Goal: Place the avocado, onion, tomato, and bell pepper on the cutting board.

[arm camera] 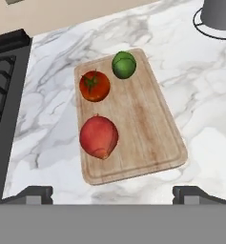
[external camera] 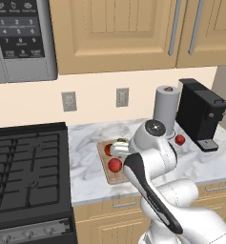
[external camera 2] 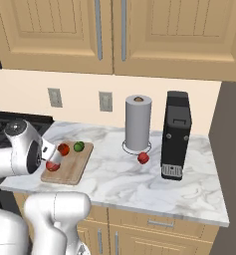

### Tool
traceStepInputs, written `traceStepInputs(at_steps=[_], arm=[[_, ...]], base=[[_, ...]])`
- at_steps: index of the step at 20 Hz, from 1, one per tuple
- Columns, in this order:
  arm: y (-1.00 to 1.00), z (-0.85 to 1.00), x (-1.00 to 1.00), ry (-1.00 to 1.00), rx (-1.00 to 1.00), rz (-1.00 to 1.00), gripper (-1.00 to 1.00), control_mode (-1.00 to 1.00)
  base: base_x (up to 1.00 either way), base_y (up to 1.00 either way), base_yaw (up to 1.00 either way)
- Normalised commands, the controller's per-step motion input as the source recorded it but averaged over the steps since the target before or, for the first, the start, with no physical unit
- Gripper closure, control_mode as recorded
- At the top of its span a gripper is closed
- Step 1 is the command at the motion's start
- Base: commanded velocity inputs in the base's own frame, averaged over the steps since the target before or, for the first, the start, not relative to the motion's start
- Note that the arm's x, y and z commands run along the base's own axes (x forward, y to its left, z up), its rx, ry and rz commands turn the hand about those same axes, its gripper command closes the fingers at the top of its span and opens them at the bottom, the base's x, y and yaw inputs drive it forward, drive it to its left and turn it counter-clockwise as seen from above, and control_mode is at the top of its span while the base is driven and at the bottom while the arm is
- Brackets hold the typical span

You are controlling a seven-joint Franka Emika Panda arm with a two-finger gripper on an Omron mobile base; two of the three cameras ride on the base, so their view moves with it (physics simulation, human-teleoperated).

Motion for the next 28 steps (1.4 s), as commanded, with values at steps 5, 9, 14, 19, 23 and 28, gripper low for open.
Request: traceStepInputs(at_steps=[5,9,14,19,23,28], arm=[[-0.59,0.34,-0.42,-0.22,-0.03,0.00,-1.00,-1.00],[-0.67,0.30,-0.14,-0.05,-0.03,0.00,-1.00,-1.00],[-0.69,0.22,-0.01,-0.01,0.00,0.00,-1.00,-1.00],[-0.62,0.00,0.00,-0.05,0.00,0.00,-1.00,-1.00],[-0.56,0.00,0.05,0.00,0.00,0.00,-1.00,-1.00],[-0.42,0.00,0.22,0.00,0.00,0.00,-1.00,-1.00]], base=[[0.00,0.00,0.00],[0.00,0.00,0.00],[0.00,0.00,0.00],[0.00,0.00,0.00],[0.00,0.00,0.00],[0.00,0.00,0.00]])
